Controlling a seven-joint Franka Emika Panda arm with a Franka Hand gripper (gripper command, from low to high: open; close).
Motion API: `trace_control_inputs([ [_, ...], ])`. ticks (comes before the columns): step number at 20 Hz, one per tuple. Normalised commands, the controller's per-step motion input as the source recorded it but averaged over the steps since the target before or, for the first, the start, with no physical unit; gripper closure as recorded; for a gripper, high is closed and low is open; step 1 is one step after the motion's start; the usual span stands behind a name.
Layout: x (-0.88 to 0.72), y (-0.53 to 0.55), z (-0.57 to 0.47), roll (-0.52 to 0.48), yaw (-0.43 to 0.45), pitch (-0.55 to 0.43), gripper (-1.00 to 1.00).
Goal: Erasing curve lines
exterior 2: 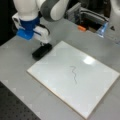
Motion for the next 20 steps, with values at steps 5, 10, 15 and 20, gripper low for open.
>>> trace_control_inputs([
  [5, 0.16, 0.01, -0.12, 0.162, -0.117, 0.007, -1.00],
  [10, 0.14, -0.05, -0.05, 0.127, -0.098, -0.006, -1.00],
  [15, 0.11, -0.06, -0.08, 0.117, -0.103, -0.024, -1.00],
  [20, 0.04, -0.06, -0.11, 0.086, -0.136, -0.058, -1.00],
])
